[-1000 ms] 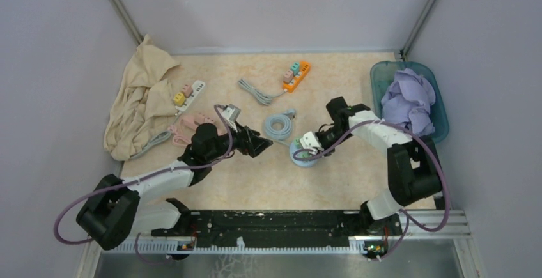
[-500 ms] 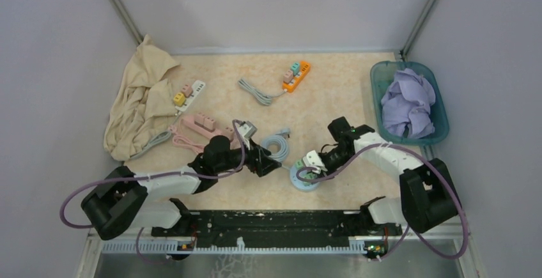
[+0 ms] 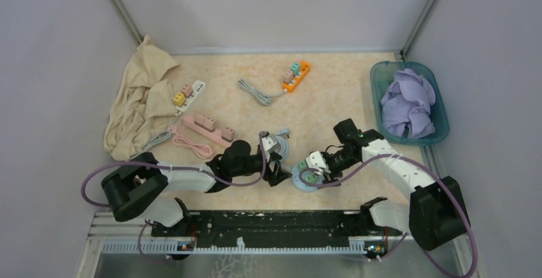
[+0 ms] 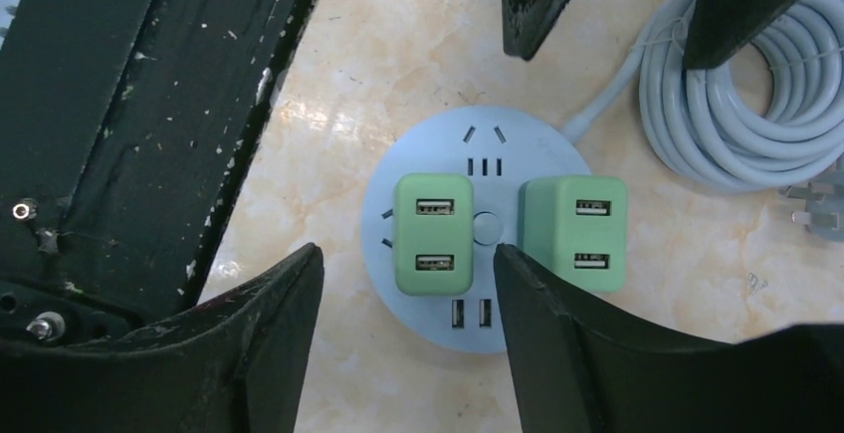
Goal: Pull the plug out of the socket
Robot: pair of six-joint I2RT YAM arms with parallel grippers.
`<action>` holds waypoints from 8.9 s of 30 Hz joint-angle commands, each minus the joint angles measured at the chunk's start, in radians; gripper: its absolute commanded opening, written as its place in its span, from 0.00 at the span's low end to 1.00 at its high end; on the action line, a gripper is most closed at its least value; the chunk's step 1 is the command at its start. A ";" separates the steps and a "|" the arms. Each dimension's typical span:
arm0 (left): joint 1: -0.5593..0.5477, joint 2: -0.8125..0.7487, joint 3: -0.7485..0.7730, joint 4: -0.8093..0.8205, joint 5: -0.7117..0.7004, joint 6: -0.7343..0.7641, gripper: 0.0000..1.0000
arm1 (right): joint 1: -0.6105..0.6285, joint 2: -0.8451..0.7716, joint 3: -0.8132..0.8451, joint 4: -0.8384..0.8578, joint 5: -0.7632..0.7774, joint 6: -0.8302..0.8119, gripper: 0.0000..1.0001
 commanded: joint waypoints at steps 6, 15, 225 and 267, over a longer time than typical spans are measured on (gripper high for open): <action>-0.040 0.115 0.108 0.015 -0.014 0.107 0.99 | 0.003 -0.082 -0.018 -0.001 -0.084 0.000 0.61; -0.059 0.134 0.101 0.042 -0.103 0.099 1.00 | 0.030 -0.074 -0.033 0.115 -0.076 0.078 0.59; -0.200 0.019 -0.039 0.037 -0.157 0.253 0.59 | 0.154 -0.095 -0.114 0.097 0.096 -0.067 0.03; -0.197 0.258 0.172 0.177 -0.220 0.135 0.53 | 0.154 -0.077 -0.100 0.106 0.083 -0.046 0.03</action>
